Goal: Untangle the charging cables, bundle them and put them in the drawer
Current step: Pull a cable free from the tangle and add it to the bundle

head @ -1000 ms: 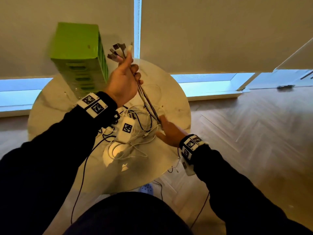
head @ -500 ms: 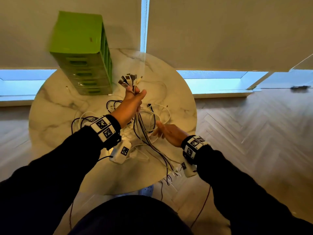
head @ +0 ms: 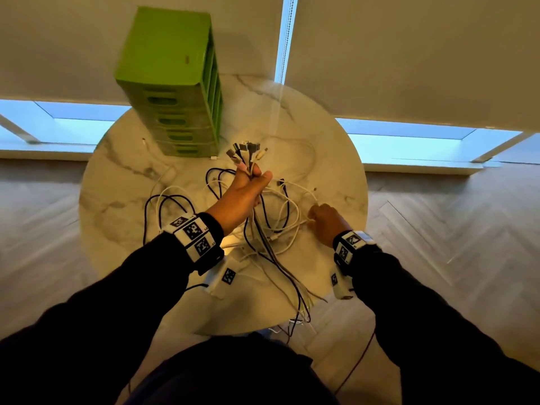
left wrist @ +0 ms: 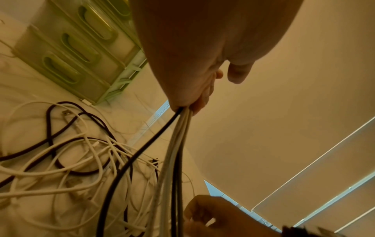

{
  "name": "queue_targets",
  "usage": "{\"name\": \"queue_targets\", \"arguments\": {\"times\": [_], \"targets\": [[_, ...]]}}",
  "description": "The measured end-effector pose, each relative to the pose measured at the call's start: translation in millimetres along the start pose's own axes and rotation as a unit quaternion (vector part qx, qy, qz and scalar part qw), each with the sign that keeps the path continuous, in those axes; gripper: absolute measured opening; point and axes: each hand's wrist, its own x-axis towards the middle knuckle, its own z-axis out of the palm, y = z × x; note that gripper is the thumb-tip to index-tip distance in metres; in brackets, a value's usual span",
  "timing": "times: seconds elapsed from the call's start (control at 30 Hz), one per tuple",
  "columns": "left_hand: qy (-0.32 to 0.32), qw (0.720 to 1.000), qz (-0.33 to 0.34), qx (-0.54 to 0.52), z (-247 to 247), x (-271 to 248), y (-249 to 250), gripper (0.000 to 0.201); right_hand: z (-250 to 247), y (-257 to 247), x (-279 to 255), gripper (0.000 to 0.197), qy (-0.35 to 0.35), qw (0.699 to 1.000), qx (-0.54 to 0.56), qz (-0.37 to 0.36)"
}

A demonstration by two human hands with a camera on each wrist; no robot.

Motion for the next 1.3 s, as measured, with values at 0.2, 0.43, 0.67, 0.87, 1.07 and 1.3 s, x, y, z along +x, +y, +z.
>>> {"name": "queue_targets", "arguments": {"times": [0.2,0.43,0.67,0.87,1.07,1.3], "targets": [[0.007,1.000,-0.006,-0.010,-1.9,0.7,-1.1,0.018,-117.3,-3.8,9.4,0.026,0.189,0.942,0.275,0.027],[0.006,1.000,0.009,-0.018,1.4,-3.6,4.1,0.017,-197.3,-71.6,-23.3,0.023,0.145,0.747,0.639,-0.114],[0.000,0.997,0.026,-0.069,-6.7,-8.3,5.3,0.022,-117.2,-108.7,-45.1,0.043,-0.060,0.899,0.406,-0.152],[-0.052,0.998,0.023,-0.039,-20.6,-17.8,3.7,0.045,-97.6,-132.4,-61.9,0.027,-0.034,0.894,0.388,-0.222],[-0.066,0.997,0.009,-0.048,-28.1,-20.4,2.3,0.040,-88.1,-140.5,-70.3,0.021,-0.006,0.900,0.371,-0.229],[0.046,0.985,0.052,-0.157,-44.7,-22.9,10.4,0.015,-79.9,-122.7,-75.1,0.014,0.044,0.940,0.256,-0.220]]}}
